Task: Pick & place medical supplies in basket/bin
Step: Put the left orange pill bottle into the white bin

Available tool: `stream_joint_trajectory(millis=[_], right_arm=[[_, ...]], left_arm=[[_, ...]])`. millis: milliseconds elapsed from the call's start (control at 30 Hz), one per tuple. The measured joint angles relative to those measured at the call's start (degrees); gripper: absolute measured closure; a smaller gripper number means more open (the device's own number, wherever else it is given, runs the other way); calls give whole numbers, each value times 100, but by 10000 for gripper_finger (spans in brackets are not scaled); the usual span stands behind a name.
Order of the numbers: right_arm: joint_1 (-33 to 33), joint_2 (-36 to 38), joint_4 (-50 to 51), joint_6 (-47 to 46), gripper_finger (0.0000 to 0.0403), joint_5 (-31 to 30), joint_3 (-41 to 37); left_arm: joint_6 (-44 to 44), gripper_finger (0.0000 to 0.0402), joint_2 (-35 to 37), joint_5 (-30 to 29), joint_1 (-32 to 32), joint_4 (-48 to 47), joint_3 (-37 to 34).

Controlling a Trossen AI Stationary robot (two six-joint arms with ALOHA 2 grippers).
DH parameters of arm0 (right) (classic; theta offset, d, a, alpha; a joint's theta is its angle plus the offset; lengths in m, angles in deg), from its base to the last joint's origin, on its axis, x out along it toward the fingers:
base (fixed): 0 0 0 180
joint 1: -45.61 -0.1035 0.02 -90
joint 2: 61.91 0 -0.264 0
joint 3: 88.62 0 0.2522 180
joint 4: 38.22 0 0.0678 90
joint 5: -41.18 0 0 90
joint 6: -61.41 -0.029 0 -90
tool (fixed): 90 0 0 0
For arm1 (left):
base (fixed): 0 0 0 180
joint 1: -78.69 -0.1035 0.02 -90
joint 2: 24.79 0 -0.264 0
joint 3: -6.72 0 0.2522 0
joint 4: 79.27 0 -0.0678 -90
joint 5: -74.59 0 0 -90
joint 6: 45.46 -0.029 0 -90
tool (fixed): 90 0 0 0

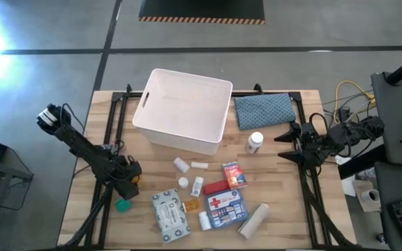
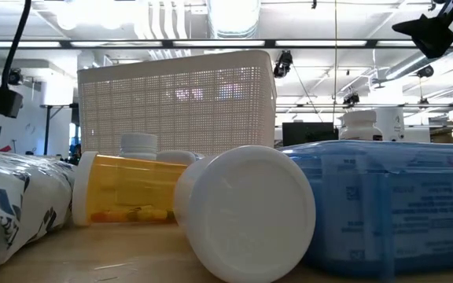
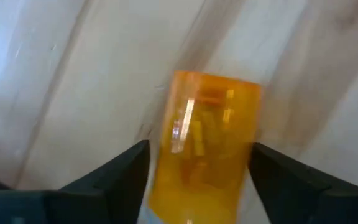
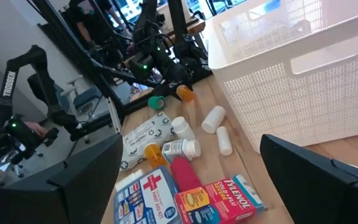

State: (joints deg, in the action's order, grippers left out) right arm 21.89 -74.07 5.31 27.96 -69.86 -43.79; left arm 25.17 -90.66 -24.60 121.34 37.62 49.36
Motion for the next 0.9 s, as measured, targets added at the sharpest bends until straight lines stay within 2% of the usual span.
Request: stream_joint_trajectory(millis=[167,300,400,533,600,700,833,900], right_arm=[[0,0,-4,2,34,-13,0],[0,0,-4,30,34,-74,2],[0,0,-15,38,34,-371,21],[2,0,-60,87,34,-705,22],[2,0,-91,202,34,-761,23],[2,0,-257,494,34,-767,24],[2,0,-381,692,34,-767,24],[2,0,-401,691,34,-767,24]], left_arm=[[-19,224,2,4,0,-13,506],[-157,245,2,-130,-9,-315,1440],[-452,246,-4,-848,-81,-935,2433],[-1247,246,13,-2677,-436,-1682,3704],[-1910,246,52,-3429,-841,-1666,4181],[-3272,246,57,-3623,-1821,-1447,4770],[-5142,246,51,-3072,-3521,-926,5157],[-5836,246,27,-2260,-4709,-485,5201]])
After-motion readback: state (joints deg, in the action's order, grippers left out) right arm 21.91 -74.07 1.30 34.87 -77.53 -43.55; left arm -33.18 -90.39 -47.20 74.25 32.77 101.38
